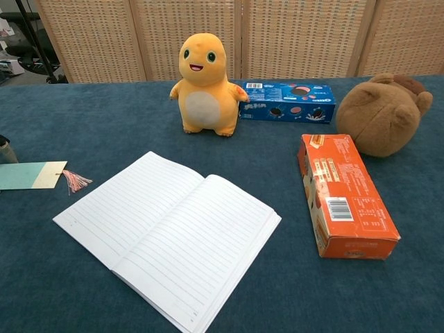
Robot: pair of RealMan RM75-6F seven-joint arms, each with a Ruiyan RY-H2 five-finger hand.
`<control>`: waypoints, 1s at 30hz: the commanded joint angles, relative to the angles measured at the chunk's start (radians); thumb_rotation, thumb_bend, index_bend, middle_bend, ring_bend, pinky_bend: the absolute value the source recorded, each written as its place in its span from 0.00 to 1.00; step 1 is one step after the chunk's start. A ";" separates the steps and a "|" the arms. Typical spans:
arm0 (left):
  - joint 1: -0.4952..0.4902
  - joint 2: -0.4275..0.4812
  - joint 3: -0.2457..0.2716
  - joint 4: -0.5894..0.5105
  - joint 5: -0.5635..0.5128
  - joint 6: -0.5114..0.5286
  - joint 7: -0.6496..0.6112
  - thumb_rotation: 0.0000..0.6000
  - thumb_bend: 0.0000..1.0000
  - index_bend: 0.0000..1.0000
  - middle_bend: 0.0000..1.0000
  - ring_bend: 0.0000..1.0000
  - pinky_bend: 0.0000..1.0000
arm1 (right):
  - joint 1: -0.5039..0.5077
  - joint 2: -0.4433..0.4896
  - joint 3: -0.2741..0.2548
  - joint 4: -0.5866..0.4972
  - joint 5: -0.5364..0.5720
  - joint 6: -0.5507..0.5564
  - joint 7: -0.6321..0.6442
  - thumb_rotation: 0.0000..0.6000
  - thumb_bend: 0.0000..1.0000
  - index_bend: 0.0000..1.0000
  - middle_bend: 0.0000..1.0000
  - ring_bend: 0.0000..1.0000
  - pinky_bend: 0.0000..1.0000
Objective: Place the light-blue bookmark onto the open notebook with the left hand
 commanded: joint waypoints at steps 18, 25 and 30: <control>0.042 0.135 -0.034 -0.222 0.113 0.170 -0.021 1.00 0.22 0.64 0.00 0.00 0.00 | 0.002 0.002 -0.002 -0.004 0.003 -0.008 0.003 1.00 0.00 0.00 0.00 0.00 0.00; 0.078 0.204 -0.032 -0.351 0.353 0.323 -0.027 1.00 0.21 0.64 0.00 0.00 0.00 | 0.002 0.002 -0.001 -0.003 0.005 -0.008 0.004 1.00 0.00 0.00 0.00 0.00 0.00; 0.104 0.249 -0.017 -0.445 0.517 0.435 -0.010 1.00 0.21 0.66 0.00 0.00 0.00 | 0.002 0.003 -0.001 -0.004 0.006 -0.009 0.005 1.00 0.00 0.00 0.00 0.00 0.00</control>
